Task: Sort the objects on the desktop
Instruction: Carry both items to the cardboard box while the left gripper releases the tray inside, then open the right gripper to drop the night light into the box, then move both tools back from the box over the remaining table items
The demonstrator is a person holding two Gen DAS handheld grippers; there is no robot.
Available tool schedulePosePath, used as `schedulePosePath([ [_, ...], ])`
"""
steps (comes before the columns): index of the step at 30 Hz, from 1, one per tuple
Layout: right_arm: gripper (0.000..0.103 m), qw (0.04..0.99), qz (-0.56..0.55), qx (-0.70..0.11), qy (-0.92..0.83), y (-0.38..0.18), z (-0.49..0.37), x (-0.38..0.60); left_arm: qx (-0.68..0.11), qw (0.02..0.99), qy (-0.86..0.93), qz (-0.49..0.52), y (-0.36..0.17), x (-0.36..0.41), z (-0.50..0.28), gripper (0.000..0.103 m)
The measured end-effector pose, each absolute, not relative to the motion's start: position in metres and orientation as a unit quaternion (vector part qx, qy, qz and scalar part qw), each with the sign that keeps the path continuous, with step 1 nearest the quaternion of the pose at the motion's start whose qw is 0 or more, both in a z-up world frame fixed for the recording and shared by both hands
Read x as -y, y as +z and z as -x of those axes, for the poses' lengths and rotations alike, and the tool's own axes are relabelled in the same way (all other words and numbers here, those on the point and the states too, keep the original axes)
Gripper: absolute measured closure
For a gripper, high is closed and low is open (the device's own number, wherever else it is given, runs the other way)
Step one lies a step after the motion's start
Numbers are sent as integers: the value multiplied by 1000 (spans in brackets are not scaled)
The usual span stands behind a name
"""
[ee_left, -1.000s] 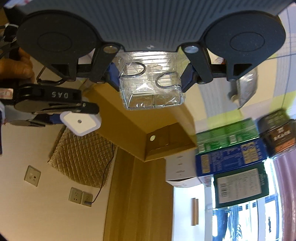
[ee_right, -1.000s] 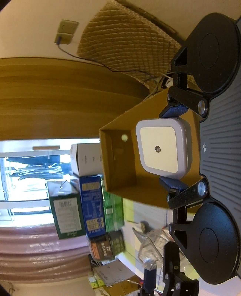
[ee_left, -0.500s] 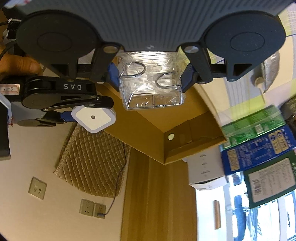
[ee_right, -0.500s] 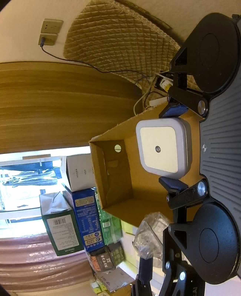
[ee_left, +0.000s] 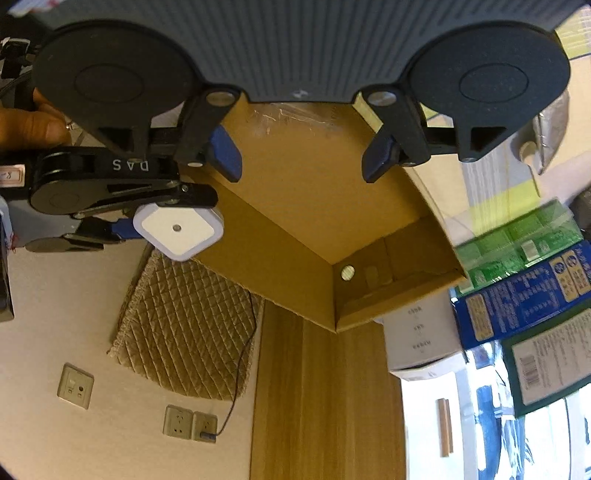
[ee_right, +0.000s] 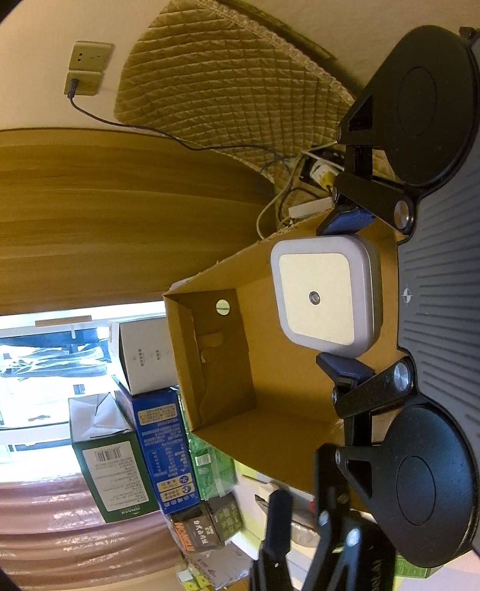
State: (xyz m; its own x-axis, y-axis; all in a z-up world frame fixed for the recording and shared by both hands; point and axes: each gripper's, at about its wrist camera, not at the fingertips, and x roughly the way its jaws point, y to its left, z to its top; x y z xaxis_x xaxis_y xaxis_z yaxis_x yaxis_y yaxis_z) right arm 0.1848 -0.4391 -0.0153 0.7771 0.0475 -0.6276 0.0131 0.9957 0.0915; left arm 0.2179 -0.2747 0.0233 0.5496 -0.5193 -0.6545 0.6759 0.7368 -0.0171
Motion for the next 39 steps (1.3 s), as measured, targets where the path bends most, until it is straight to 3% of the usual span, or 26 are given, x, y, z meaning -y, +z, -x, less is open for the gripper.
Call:
schedulePosePath([
  [22, 36, 942, -63, -328, 38, -15, -209, 418, -325, 903, -271, -70, 35, 192, -186, 29],
  [39, 21, 947, -96, -304, 37, 28, -92, 394, -345, 910, -227, -26, 38, 132, -113, 23],
])
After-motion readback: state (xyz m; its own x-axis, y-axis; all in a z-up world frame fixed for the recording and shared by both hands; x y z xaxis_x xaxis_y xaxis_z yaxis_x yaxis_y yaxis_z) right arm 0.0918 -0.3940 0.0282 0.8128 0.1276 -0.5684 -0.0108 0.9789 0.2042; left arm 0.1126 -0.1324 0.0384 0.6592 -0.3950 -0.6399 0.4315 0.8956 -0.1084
